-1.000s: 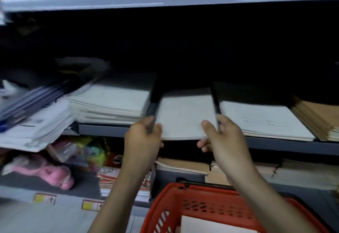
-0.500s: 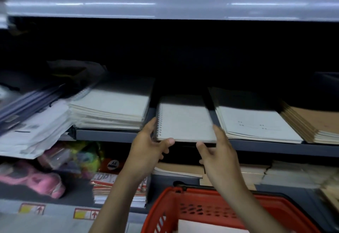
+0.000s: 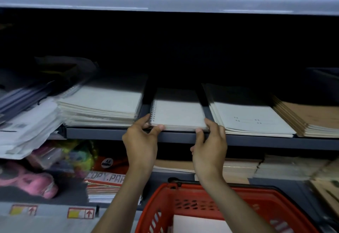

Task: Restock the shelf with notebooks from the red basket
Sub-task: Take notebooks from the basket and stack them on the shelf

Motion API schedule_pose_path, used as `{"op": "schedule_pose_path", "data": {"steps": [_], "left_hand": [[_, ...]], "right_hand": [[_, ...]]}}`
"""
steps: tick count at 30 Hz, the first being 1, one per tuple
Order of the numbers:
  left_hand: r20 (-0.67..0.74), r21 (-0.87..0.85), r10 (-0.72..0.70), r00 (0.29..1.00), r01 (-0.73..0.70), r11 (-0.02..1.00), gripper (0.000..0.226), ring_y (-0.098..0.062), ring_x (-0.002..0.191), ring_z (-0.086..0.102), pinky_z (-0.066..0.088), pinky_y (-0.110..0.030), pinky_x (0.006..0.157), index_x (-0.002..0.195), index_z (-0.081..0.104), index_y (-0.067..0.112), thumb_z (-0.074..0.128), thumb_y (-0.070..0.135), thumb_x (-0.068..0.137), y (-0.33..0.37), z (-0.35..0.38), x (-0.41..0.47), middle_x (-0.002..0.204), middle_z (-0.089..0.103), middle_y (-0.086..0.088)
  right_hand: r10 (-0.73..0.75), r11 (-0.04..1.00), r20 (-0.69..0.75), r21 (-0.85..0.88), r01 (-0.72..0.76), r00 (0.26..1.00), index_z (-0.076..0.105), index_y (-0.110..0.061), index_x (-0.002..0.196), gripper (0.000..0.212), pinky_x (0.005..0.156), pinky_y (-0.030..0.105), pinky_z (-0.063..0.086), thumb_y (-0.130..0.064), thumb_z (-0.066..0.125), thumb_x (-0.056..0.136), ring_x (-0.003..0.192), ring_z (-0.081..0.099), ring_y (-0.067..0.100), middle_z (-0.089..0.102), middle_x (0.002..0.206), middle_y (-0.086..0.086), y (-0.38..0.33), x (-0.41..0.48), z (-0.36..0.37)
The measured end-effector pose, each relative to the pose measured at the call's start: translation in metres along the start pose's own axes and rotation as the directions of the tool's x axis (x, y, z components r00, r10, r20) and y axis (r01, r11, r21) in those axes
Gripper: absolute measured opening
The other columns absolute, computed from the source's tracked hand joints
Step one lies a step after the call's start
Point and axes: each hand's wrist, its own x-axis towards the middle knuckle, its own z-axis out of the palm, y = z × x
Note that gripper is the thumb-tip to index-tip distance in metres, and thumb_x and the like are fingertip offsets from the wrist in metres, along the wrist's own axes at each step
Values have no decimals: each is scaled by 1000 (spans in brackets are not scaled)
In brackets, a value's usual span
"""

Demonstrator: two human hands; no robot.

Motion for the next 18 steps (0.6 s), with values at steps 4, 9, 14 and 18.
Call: {"op": "schedule_pose_path", "data": {"steps": [4, 9, 14, 18], "left_hand": [[-10, 11, 21, 1000, -21, 1000, 49, 11, 58, 56, 35, 5, 61, 124, 66, 17, 80, 25, 78, -1, 0, -3, 71, 58, 20], [-2, 45, 56, 998, -56, 997, 51, 2, 55, 57, 39, 2, 63, 127, 64, 17, 78, 31, 80, -5, 2, -4, 76, 64, 9], [-23, 25, 73, 997, -72, 997, 54, -36, 100, 65, 52, -47, 93, 140, 48, 22, 59, 42, 91, -8, 9, -17, 118, 63, -12], [-73, -96, 149, 986, -156, 983, 34, -36, 98, 61, 52, -48, 87, 127, 52, 28, 52, 26, 93, 19, 18, -60, 125, 52, 7]], "right_hand": [[-14, 1000, -39, 6, 15, 999, 58, -21, 127, 29, 79, 40, 57, -27, 54, 98, 74, 67, 24, 45, 109, -17, 5, 0, 0], [-25, 1000, -49, 2, 25, 998, 57, -23, 128, 30, 77, 41, 57, -29, 52, 99, 71, 68, 24, 49, 116, -13, 7, -1, 0], [-92, 996, -41, 5, 92, 995, 54, -24, 131, 33, 81, 31, 51, -23, 50, 98, 90, 64, 19, 54, 129, -10, 3, -18, -22], [-188, 978, -4, 89, 187, 982, 58, -24, 116, 22, 70, 35, 50, -18, 50, 96, 77, 62, 20, 59, 113, -9, 6, -31, -53]]}}
